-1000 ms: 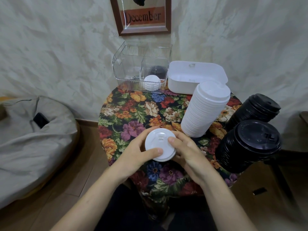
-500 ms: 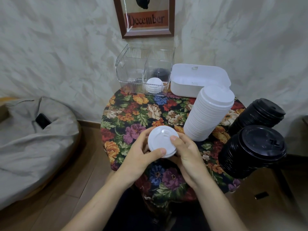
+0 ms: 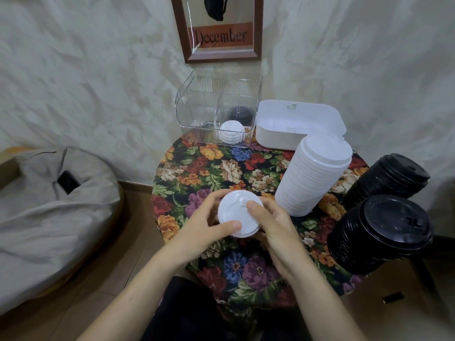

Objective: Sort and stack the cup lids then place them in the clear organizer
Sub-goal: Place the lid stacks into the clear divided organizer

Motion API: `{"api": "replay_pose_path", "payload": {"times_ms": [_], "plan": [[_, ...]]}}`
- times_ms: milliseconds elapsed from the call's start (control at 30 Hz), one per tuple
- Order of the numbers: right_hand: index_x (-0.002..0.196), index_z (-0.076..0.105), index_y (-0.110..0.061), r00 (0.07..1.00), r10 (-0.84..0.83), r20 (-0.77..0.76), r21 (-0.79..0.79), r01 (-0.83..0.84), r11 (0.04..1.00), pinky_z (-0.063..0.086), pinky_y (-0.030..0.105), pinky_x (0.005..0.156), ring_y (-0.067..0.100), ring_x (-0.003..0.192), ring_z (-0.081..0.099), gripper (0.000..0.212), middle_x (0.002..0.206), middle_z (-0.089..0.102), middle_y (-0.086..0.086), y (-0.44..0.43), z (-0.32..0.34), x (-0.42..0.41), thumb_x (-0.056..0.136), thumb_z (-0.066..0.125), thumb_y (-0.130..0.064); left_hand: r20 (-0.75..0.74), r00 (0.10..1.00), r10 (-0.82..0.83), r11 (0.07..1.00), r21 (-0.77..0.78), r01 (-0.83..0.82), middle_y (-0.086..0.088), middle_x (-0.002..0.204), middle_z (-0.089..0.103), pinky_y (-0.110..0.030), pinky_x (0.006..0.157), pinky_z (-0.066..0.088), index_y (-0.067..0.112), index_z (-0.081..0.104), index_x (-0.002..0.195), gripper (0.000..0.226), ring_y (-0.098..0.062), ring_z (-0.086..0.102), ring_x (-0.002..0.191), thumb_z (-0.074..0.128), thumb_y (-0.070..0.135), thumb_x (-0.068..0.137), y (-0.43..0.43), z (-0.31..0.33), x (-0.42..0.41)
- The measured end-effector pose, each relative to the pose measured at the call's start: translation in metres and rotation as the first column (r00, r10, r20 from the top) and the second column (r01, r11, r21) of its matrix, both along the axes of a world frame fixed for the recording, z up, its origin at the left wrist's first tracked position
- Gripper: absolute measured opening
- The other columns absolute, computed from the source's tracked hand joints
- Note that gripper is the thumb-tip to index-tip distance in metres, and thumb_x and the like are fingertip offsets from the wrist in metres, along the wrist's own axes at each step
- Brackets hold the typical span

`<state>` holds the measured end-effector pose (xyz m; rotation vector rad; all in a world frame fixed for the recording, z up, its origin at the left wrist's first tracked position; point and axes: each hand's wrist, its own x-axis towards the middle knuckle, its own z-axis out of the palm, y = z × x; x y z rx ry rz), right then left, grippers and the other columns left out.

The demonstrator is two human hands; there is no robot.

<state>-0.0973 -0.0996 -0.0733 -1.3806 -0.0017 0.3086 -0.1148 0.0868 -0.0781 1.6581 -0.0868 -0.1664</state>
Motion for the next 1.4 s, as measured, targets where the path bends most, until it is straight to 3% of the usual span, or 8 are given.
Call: {"api": "replay_pose_path", "payload": {"times_ms": [200, 467, 633, 767, 967, 1100, 1267, 1400], "plan": [[0.122, 0.066, -0.015, 0.999, 0.028, 0.029, -0.047, -0.027, 0.999, 0.057, 0.036, 0.090, 0.019, 0.102, 0.075, 0.055, 0.111, 0.078, 0.001, -0.003, 0.001, 0.004, 0.078, 0.078, -0.046, -0.056, 0.989, 0.135, 0.988, -0.064, -0.139, 0.004, 0.127, 0.072, -0.053, 0.106, 0.052, 0.030, 0.066, 0.133, 0.063, -0.022, 0.068, 0.118, 0.069, 0.067, 0.082, -0.006, -0.004, 0.005], [0.120, 0.066, -0.014, 0.998, 0.009, 0.058, -0.083, -0.004, 0.997, 0.056, 0.030, 0.083, 0.015, 0.098, 0.076, 0.056, 0.106, 0.079, -0.002, 0.005, 0.005, 0.009, 0.082, 0.082, -0.052, -0.018, 0.978, 0.207, 0.970, -0.130, -0.208, 0.002, 0.123, 0.074, -0.054, 0.103, 0.054, 0.025, 0.070, 0.129, 0.058, -0.022, 0.070, 0.114, 0.072, 0.058, 0.081, -0.007, -0.001, 0.006], [0.116, 0.070, -0.017, 0.996, -0.008, 0.084, -0.121, 0.018, 0.992, 0.060, 0.035, 0.086, 0.016, 0.095, 0.076, 0.052, 0.101, 0.079, -0.004, 0.014, 0.013, 0.023, 0.083, 0.074, -0.056, 0.023, 0.997, 0.069, 0.997, -0.041, -0.068, 0.010, 0.134, 0.067, -0.034, 0.104, 0.051, 0.034, 0.058, 0.141, 0.058, -0.011, 0.063, 0.124, 0.075, 0.042, 0.087, 0.009, 0.009, 0.009], [0.127, 0.069, -0.030, 0.989, 0.049, 0.139, -0.174, -0.024, 0.984, 0.058, 0.046, 0.100, 0.012, 0.113, 0.071, 0.060, 0.121, 0.074, -0.010, 0.026, 0.015, 0.031, 0.080, 0.073, -0.068, 0.009, 0.989, 0.148, 0.980, -0.139, -0.145, 0.002, 0.129, 0.072, -0.043, 0.100, 0.055, 0.031, 0.064, 0.135, 0.048, -0.024, 0.067, 0.121, 0.074, 0.030, 0.089, 0.020, 0.016, 0.020], [0.145, 0.052, -0.045, 0.944, 0.121, 0.306, -0.321, -0.018, 0.947, 0.045, 0.036, 0.112, -0.001, 0.132, 0.053, 0.074, 0.144, 0.055, -0.024, 0.032, 0.015, 0.037, 0.079, 0.082, -0.058, -0.051, 0.968, 0.247, 0.957, -0.144, -0.252, -0.003, 0.125, 0.073, -0.035, 0.075, 0.061, 0.027, 0.066, 0.132, 0.050, -0.024, 0.074, 0.102, 0.076, 0.039, 0.085, 0.025, 0.029, 0.039], [0.148, 0.045, -0.048, 0.930, 0.098, 0.355, -0.347, 0.034, 0.937, 0.046, 0.043, 0.114, 0.004, 0.135, 0.052, 0.079, 0.147, 0.054, -0.022, 0.038, 0.017, 0.045, 0.077, 0.080, -0.058, 0.000, 0.967, 0.256, 0.960, -0.120, -0.254, 0.001, 0.131, 0.070, -0.037, 0.094, 0.061, 0.025, 0.064, 0.135, 0.039, -0.014, 0.071, 0.113, 0.072, 0.030, 0.097, 0.027, 0.032, 0.046], [0.150, 0.047, -0.042, 0.917, 0.093, 0.389, -0.331, 0.044, 0.943, 0.049, 0.038, 0.112, 0.002, 0.136, 0.051, 0.071, 0.148, 0.054, -0.021, 0.042, 0.021, 0.059, 0.088, 0.081, -0.039, 0.185, 0.973, 0.138, 0.989, 0.033, -0.146, 0.023, 0.142, 0.059, -0.037, 0.111, 0.047, 0.053, 0.051, 0.143, 0.048, 0.001, 0.053, 0.135, 0.065, 0.044, 0.098, 0.042, 0.035, 0.048], [0.149, 0.051, -0.039, 0.912, 0.095, 0.400, -0.342, 0.052, 0.938, 0.049, 0.037, 0.113, -0.001, 0.134, 0.053, 0.063, 0.146, 0.057, -0.022, 0.047, 0.028, 0.072, 0.092, 0.078, -0.036, 0.199, 0.974, 0.105, 0.988, 0.086, -0.125, 0.025, 0.143, 0.059, -0.040, 0.114, 0.047, 0.043, 0.047, 0.151, 0.056, 0.005, 0.052, 0.133, 0.066, 0.039, 0.098, 0.052, 0.042, 0.060]]}}
